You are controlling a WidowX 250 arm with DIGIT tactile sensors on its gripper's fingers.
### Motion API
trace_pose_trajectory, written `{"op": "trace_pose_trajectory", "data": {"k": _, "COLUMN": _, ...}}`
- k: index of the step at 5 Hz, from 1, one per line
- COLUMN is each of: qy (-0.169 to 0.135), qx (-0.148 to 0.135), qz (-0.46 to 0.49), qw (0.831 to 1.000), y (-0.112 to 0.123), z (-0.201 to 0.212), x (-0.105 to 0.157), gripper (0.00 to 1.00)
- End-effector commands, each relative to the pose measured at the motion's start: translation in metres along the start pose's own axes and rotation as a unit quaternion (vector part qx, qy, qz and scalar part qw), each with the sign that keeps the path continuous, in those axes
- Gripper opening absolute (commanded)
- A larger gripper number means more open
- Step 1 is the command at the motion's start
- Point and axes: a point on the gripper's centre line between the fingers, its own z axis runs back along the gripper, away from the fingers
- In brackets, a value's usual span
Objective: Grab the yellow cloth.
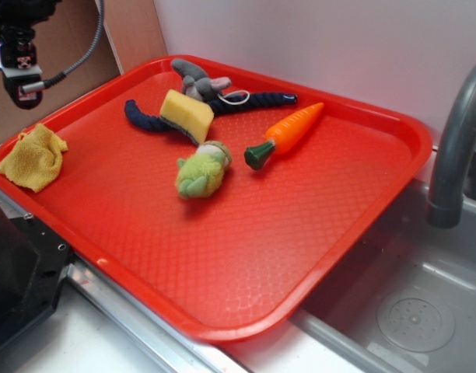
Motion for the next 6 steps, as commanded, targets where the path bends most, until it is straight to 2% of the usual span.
{"op": "trace_pose_trajectory", "data": {"k": 1, "qy": -0.008, "qx": 0.008, "qz": 0.002, "qw": 1.0, "y": 0.007, "z": 0.006, "x": 0.0, "gripper": 1.0}}
{"op": "trace_pose_trajectory", "data": {"k": 2, "qy": -0.046, "qx": -0.038, "qz": -0.05, "qw": 0.997, "y": 0.009, "z": -0.031, "x": -0.008, "gripper": 1.0}}
{"op": "trace_pose_trajectory", "data": {"k": 3, "qy": -0.061, "qx": -0.091, "qz": -0.05, "qw": 0.993, "y": 0.008, "z": -0.065, "x": -0.006, "gripper": 1.0}}
{"op": "trace_pose_trajectory", "data": {"k": 4, "qy": -0.031, "qx": -0.097, "qz": -0.05, "qw": 0.994, "y": 0.001, "z": -0.087, "x": -0.001, "gripper": 1.0}}
{"op": "trace_pose_trajectory", "data": {"k": 5, "qy": -0.033, "qx": -0.101, "qz": -0.046, "qw": 0.993, "y": -0.008, "z": -0.1, "x": 0.012, "gripper": 1.0}}
{"op": "trace_pose_trajectory", "data": {"k": 6, "qy": -0.032, "qx": -0.106, "qz": -0.022, "qw": 0.994, "y": -0.007, "z": -0.108, "x": 0.016, "gripper": 0.0}}
